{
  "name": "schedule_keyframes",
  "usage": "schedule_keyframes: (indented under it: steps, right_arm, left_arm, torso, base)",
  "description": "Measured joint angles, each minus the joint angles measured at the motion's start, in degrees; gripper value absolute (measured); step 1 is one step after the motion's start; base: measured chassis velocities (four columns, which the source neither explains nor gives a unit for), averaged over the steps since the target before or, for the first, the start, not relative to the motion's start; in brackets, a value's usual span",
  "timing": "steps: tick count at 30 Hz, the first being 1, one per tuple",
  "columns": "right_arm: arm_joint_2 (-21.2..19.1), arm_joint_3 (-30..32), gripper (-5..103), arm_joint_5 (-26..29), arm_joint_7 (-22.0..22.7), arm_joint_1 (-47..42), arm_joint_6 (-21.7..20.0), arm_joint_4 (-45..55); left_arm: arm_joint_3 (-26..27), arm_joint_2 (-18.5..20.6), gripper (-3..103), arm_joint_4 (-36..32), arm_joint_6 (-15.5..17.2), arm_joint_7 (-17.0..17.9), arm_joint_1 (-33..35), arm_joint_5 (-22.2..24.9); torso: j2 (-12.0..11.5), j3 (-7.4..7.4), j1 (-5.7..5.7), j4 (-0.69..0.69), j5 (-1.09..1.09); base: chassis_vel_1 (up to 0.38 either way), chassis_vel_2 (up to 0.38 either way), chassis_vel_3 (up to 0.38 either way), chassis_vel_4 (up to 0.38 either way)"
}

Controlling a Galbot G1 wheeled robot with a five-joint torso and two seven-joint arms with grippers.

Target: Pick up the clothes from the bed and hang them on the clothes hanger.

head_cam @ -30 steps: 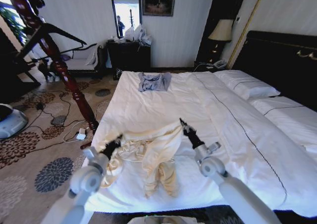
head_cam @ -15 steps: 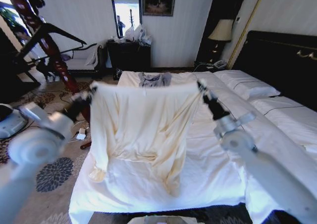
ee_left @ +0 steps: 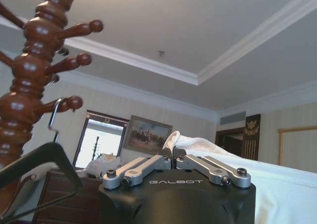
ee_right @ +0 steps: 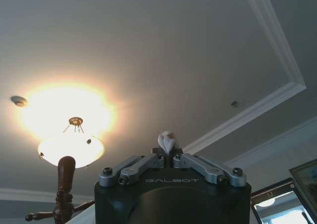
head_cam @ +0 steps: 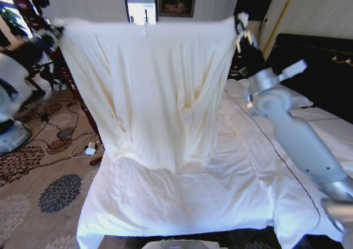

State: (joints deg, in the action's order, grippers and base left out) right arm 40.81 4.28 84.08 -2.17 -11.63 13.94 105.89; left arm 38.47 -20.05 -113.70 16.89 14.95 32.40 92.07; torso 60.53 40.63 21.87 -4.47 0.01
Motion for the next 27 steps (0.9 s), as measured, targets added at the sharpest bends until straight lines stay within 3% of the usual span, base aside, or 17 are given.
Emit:
schedule_keyframes:
  steps: [5,7,9,11,14,16,19,23,27]
  right_arm:
    - [-2.23,2.66,2,-0.25,1.05,-4.28,-0.07,3.35]
    - [-7.44,9.67,2,-0.48,1.31,-14.51,-0.46,9.44]
    - [-11.09,14.67,2,-0.94,1.28,-20.81,-0.36,13.73]
    - [-11.57,15.37,2,-1.03,1.25,-21.71,-0.32,14.39]
    - [-15.85,24.74,2,-1.73,1.9,-32.94,-0.02,21.8]
    - [-16.21,25.59,2,-1.73,2.09,-33.79,-0.02,22.37]
    - [-19.94,31.92,2,-0.81,3.59,-37.09,-0.18,25.67]
    - [-22.84,35.89,2,1.01,5.6,-34.66,-1.93,26.41]
    - [-23.4,35.26,2,3.03,7.55,-28.92,-4.77,24.48]
  left_arm:
    - [3.69,1.13,0,-3.49,-0.02,0.2,4.85,-0.01]
    - [9.29,1.16,0,-8.95,-0.04,1.03,11.96,-0.02]
    - [11.9,0.54,0,-12.81,0.27,1.8,15.21,0.58]
    - [12.6,0.34,0,-13.67,0.41,2.11,15.87,0.92]
    - [19.66,-0.46,0,-20.39,1.42,5.59,18.64,6.72]
    - [20.32,-0.31,0,-20.8,1.46,5.95,18.55,7.5]
    - [25.54,2.72,0,-22.49,1.5,7.82,15.89,14.81]
    - [29.8,5.08,0,-21.37,1.71,8.45,14.23,19.5]
    - [29.7,5.08,0,-19.0,4.11,8.84,14.11,19.31]
  torso:
    - [0.0,0.01,0.02,0.0,0.01]
    - [-0.01,0.0,0.01,0.06,0.02]
    - [0.02,-0.01,-0.02,-0.05,0.01]
    - [0.02,-0.02,-0.02,-0.07,0.01]
    - [0.02,-0.01,-0.01,0.04,-0.01]
    - [0.01,-0.01,-0.01,0.05,-0.01]
    - [0.02,-0.01,-0.02,0.0,0.02]
    - [0.02,-0.01,-0.02,0.01,0.02]
    - [0.03,-0.01,-0.01,0.04,-0.03]
  base:
    - [0.0,0.0,0.0,0.0]
    - [0.0,0.0,0.0,0.0]
    - [0.0,0.0,0.0,0.0]
    - [0.0,0.0,0.0,0.0]
    - [0.0,0.0,0.0,0.0]
    - [0.0,0.0,0.0,0.0]
    - [0.0,0.0,0.0,0.0]
    - [0.0,0.0,0.0,0.0]
    - [0.0,0.0,0.0,0.0]
